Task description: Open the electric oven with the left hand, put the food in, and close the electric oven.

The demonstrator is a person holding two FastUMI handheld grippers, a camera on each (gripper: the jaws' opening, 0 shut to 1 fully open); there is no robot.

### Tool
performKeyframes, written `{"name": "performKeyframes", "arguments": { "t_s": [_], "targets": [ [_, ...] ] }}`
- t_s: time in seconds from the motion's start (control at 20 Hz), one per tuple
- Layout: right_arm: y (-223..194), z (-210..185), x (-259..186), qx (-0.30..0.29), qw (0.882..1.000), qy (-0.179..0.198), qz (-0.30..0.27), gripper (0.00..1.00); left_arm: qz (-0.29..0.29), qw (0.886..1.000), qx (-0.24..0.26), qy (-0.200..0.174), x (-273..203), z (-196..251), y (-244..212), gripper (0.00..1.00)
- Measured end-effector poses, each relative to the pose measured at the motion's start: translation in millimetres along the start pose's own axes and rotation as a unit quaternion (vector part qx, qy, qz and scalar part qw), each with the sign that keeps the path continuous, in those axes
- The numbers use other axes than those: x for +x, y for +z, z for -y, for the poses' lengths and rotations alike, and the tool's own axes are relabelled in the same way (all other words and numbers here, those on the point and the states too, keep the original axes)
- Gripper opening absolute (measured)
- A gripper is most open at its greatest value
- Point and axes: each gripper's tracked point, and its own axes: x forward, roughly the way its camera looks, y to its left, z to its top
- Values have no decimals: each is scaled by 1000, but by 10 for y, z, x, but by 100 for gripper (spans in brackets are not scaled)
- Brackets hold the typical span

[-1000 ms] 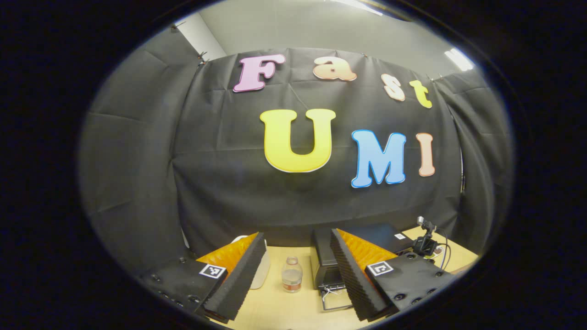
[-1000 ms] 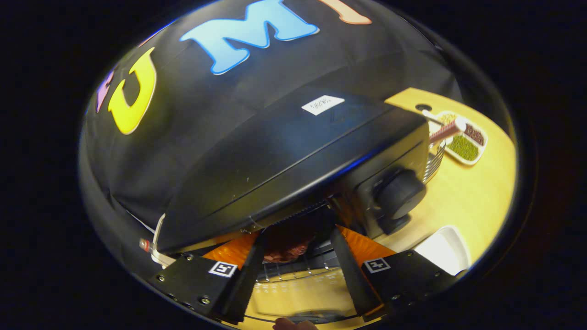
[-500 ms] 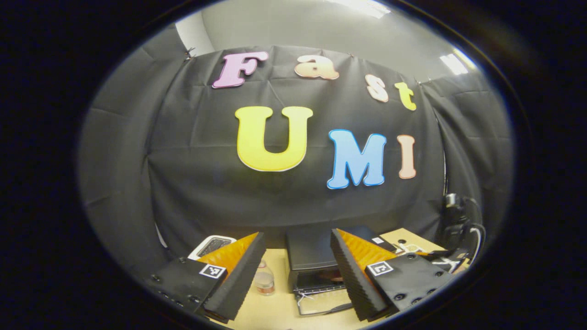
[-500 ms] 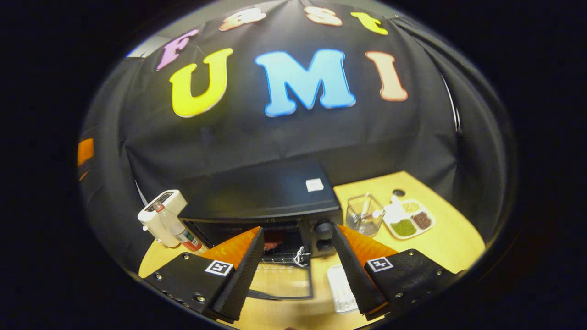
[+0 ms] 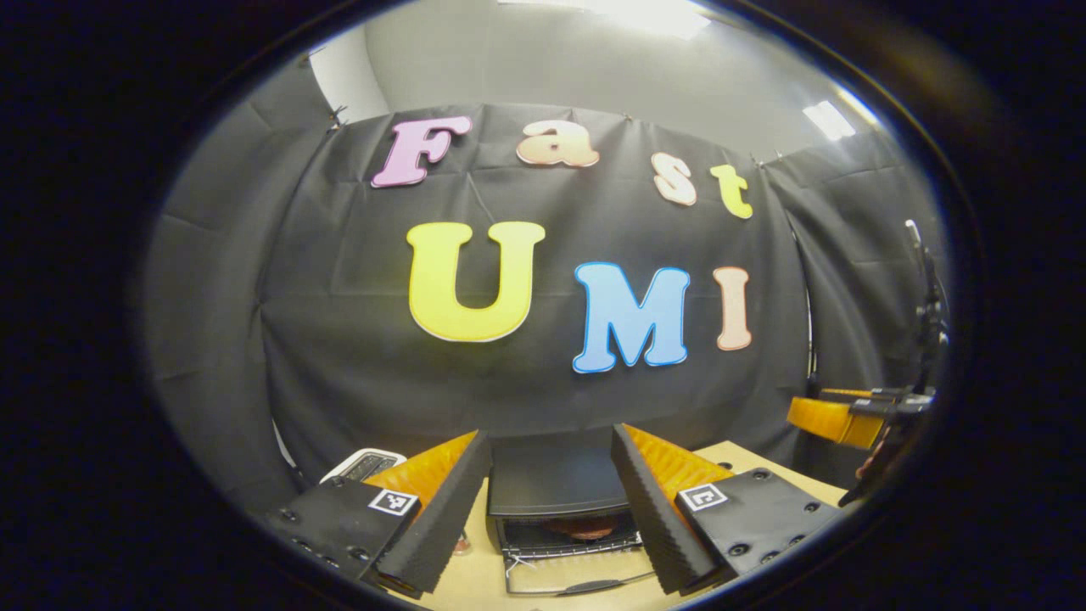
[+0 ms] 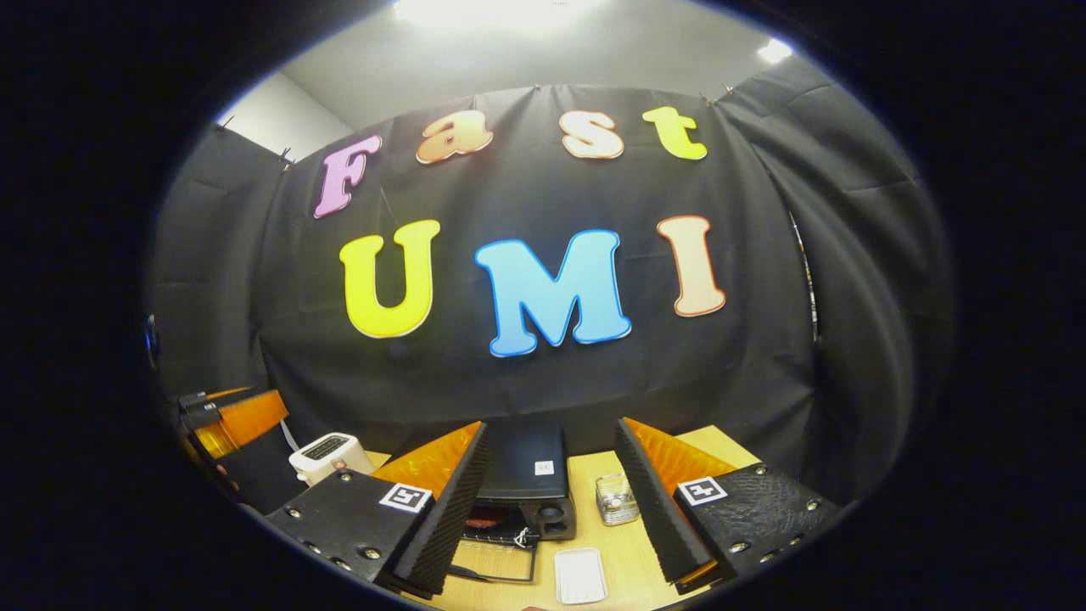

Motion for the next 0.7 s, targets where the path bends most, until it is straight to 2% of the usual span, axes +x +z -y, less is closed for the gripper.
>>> {"name": "performKeyframes", "arguments": {
  "t_s": [0.15, 0.3, 0.4, 0.45, 0.55, 0.7],
  "targets": [
    [206, 106, -70, -8, 1000, 2, 21, 90, 2, 1000, 3, -1, -16, 211, -2, 92],
    [217, 184, -58, -8, 1000, 3, 22, 90, -11, 1000, 4, -2, -7, 337, -115, 92],
    [129, 298, -30, -11, 1000, -10, 7, 90, -41, 999, -1, -8, 7, 412, -301, 100],
    [103, 356, -14, -11, 1000, -15, 3, 90, -56, 998, -3, -8, 22, 436, -423, 92],
    [62, 370, 3, -8, 1000, -13, -4, 90, -81, 997, -8, -9, 116, 524, -599, 92],
    [-12, 419, 24, -10, 1000, -12, -18, 90, -148, 989, -16, -15, 123, 581, -1069, 92]
  ]
}}
